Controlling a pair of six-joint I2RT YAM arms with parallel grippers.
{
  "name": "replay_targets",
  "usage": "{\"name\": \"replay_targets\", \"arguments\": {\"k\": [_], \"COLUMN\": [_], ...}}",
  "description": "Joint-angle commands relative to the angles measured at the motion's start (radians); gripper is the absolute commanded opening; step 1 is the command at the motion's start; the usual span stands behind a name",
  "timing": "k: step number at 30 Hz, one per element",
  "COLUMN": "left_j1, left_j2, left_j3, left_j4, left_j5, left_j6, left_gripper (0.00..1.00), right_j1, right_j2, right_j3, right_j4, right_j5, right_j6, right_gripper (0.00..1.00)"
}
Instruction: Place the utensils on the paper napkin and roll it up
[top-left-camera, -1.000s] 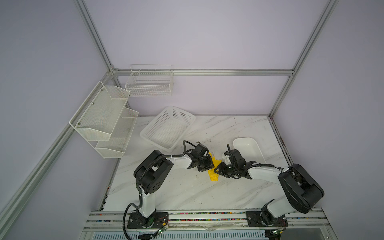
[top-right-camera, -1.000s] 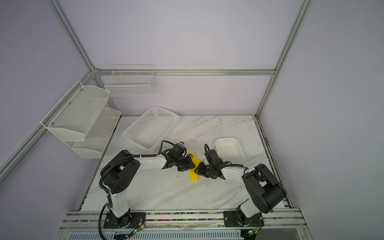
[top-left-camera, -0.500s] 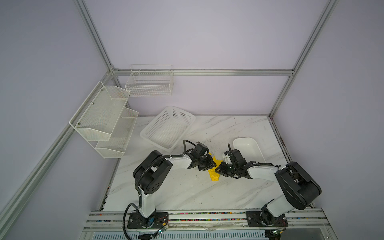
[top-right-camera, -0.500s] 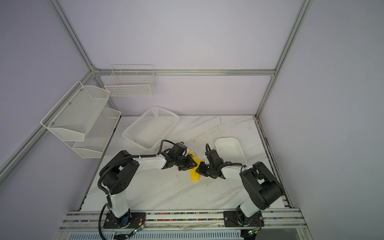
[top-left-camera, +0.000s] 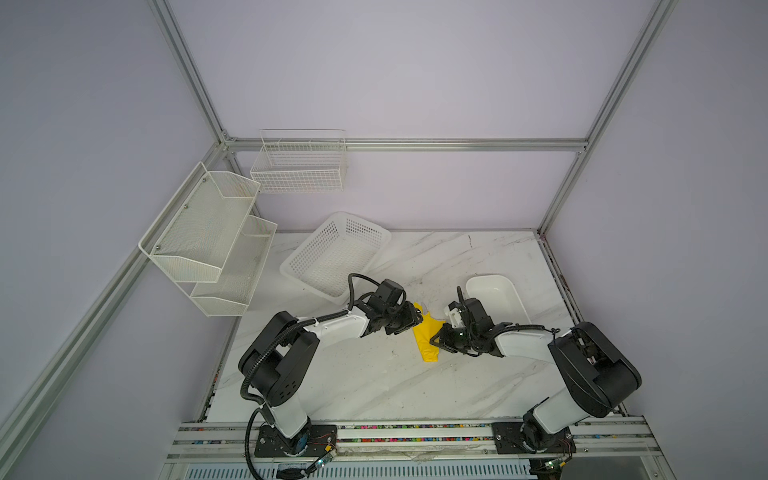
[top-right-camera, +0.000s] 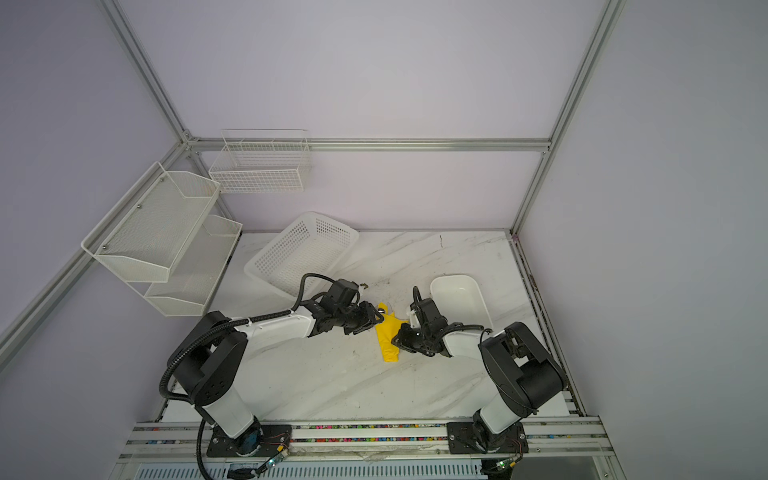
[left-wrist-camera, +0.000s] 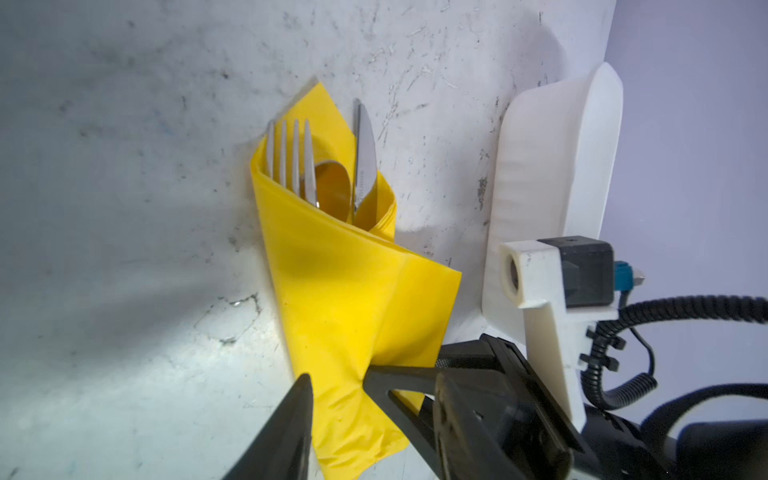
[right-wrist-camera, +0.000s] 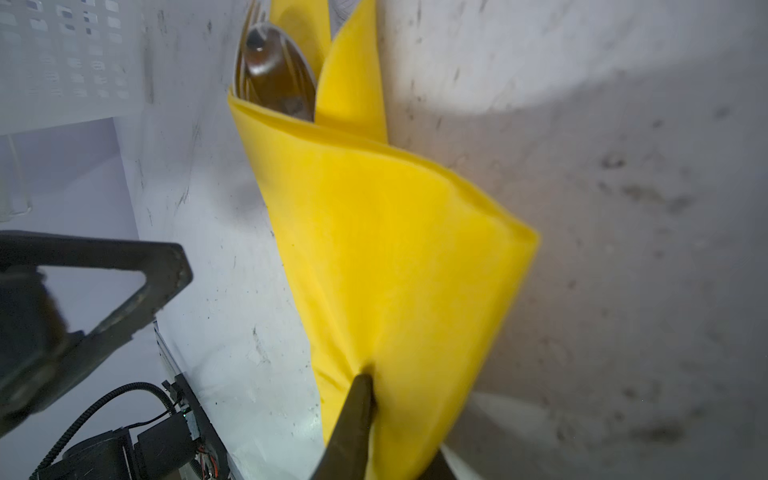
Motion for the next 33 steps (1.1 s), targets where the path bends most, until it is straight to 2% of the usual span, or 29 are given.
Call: {"name": "replay_targets", "arguments": {"k": [1, 15, 29, 33], "left_j1": [-0.001, -0.001, -0.009, -0.011], "left_j2": [0.021, 0.106, 0.195, 0.216], "left_j3": [-0.008, 0.046, 0.08, 0.055], "left_j4": [-0.007, -0.034, -0.081, -0.082], "left_j5": [0.002, 0.006, 0.007, 0.007], "left_j6": [0.004, 0.019, 0.05, 0.059], "left_gripper": [0.46, 0.3, 0.19, 0.16], "right_j1": [-0.005, -0.004, -0.005, -0.005], "right_j2": [0.023, 0.024, 0.029, 0.009], "right_j3": [-0.006, -0.02, -0.022, -0.027], "right_j4": [-0.021, -0.006, 0.01, 0.017], "right_j5": [0.01, 0.005, 0.007, 0.039], "right_j6": [-0.01, 0.004, 0.013, 0.025], "right_gripper": [0.15, 0.15, 0.16, 0.2]}}
